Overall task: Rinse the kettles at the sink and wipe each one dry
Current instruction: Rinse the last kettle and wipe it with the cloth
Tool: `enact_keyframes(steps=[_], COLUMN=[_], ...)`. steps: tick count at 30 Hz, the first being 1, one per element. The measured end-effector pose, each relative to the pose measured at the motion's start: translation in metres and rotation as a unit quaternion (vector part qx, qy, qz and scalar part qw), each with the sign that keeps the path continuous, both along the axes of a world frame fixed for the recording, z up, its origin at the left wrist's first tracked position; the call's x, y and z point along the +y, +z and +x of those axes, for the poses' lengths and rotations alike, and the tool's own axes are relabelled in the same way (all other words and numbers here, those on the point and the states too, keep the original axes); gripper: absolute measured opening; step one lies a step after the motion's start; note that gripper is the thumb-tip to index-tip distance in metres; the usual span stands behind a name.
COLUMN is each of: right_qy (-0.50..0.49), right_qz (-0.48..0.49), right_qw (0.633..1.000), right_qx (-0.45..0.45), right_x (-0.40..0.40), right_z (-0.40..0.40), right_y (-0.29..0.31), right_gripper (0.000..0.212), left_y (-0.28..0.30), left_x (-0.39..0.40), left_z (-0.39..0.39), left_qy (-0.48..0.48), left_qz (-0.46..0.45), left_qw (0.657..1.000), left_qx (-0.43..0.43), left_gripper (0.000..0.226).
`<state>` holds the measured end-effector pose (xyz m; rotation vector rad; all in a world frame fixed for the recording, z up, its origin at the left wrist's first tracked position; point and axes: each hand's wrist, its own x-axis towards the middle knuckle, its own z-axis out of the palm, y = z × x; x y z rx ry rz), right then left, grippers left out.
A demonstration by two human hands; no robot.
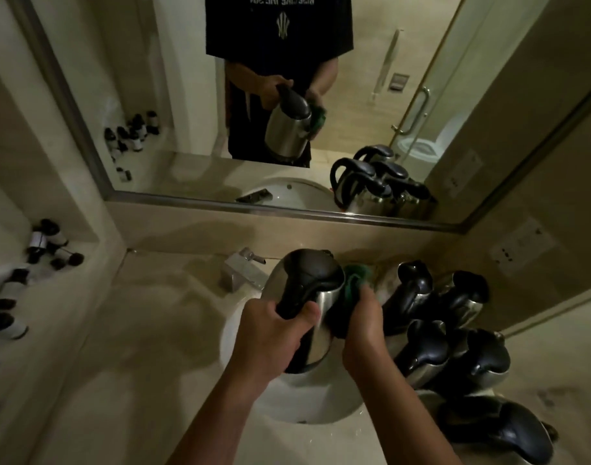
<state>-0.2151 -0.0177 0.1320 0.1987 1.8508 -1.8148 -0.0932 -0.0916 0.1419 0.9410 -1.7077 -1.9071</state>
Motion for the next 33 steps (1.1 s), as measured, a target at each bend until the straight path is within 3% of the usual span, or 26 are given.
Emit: enact_keyframes(steps=[1, 3, 5, 6, 7, 10, 12, 13, 16, 18, 20, 21, 22, 23, 25, 26, 27, 29, 31, 32, 33], right_qy=[0.028, 0.089, 0.146, 0.153, 0.147, 0.086, 0.080, 0.092, 0.141, 0.182, 0.246, 0.272, 0.280, 0.268, 0.196, 0.171, 0.174, 0.201, 0.249, 0.264, 0.268], right_qz=[-0.007, 0.000, 0.048, 0.049, 0.022, -0.053, -0.012, 0.024, 0.118, 0.110, 0.080, 0.060, 0.042, 0.016, -0.020, -0.001, 0.031, 0.098, 0.116, 0.106, 0.086], right_qw=[0.999, 0.975, 0.899, 0.873, 0.872, 0.931, 0.954, 0.949, 0.889, 0.831, 0.750, 0.735, 0.746, 0.790, 0.914, 0.943, 0.943, 0.880, 0.775, 0.740, 0.731], right_qx=[0.025, 0.203, 0.409, 0.461, 0.467, 0.350, 0.290, 0.301, 0.420, 0.514, 0.609, 0.619, 0.603, 0.551, 0.354, 0.285, 0.283, 0.418, 0.569, 0.610, 0.621], right_x=[0.001, 0.001, 0.001, 0.001, 0.001, -0.001, -0.013, -0.020, -0.039, -0.039, -0.026, -0.017, -0.010, -0.010, -0.027, -0.039, -0.048, -0.049, -0.033, -0.024, -0.015], right_z=[0.003, 0.010, 0.014, 0.015, 0.017, 0.017, 0.012, 0.008, 0.004, 0.009, 0.011, 0.012, 0.008, 0.003, -0.010, -0.016, -0.016, -0.004, 0.013, 0.018, 0.023], right_y=[0.002, 0.002, -0.003, -0.010, -0.014, -0.008, 0.006, 0.014, 0.026, 0.022, 0.003, -0.007, -0.017, -0.018, -0.011, -0.007, -0.001, 0.001, -0.009, -0.020, -0.029], right_gripper=[0.040, 0.044, 0.051, 0.055, 0.055, 0.032, 0.026, 0.025, 0.030, 0.038, 0.045, 0.047, 0.047, 0.045, 0.035, 0.032, 0.033, 0.041, 0.048, 0.049, 0.051], left_y=[0.001, 0.003, 0.004, 0.004, 0.004, 0.000, -0.001, 0.000, 0.003, 0.004, 0.002, 0.002, 0.000, 0.000, -0.004, -0.006, -0.007, -0.007, -0.004, -0.004, -0.004], left_x=[0.000, -0.004, -0.008, -0.009, -0.010, -0.013, -0.015, -0.015, -0.011, -0.008, -0.010, -0.012, -0.014, -0.016, -0.019, -0.021, -0.022, -0.023, -0.022, -0.022, -0.021], left_z=[0.000, 0.001, 0.004, 0.005, 0.006, 0.009, 0.010, 0.010, 0.008, 0.008, 0.009, 0.010, 0.012, 0.013, 0.013, 0.014, 0.014, 0.015, 0.016, 0.017, 0.017], left_qy=[0.000, 0.005, 0.001, -0.005, -0.006, 0.005, 0.005, 0.007, 0.035, 0.057, 0.062, 0.062, 0.061, 0.061, 0.057, 0.052, 0.050, 0.052, 0.050, 0.045, 0.039], left_qz=[-0.011, -0.012, -0.026, -0.046, -0.069, -0.096, -0.096, -0.105, -0.139, -0.116, -0.111, -0.119, -0.130, -0.137, -0.135, -0.130, -0.123, -0.095, -0.069, -0.069, -0.076], left_qw=[1.000, 1.000, 0.999, 0.998, 0.997, 0.994, 0.994, 0.993, 0.988, 0.987, 0.986, 0.986, 0.985, 0.985, 0.987, 0.988, 0.990, 0.992, 0.992, 0.991, 0.991], left_qx=[-0.002, 0.008, 0.034, 0.041, 0.042, 0.047, 0.051, 0.048, 0.063, 0.095, 0.105, 0.100, 0.093, 0.085, 0.065, 0.058, 0.056, 0.069, 0.096, 0.104, 0.106], left_gripper=[0.036, 0.041, 0.045, 0.044, 0.044, 0.056, 0.062, 0.061, 0.054, 0.042, 0.037, 0.040, 0.042, 0.043, 0.049, 0.055, 0.060, 0.063, 0.059, 0.059, 0.059])
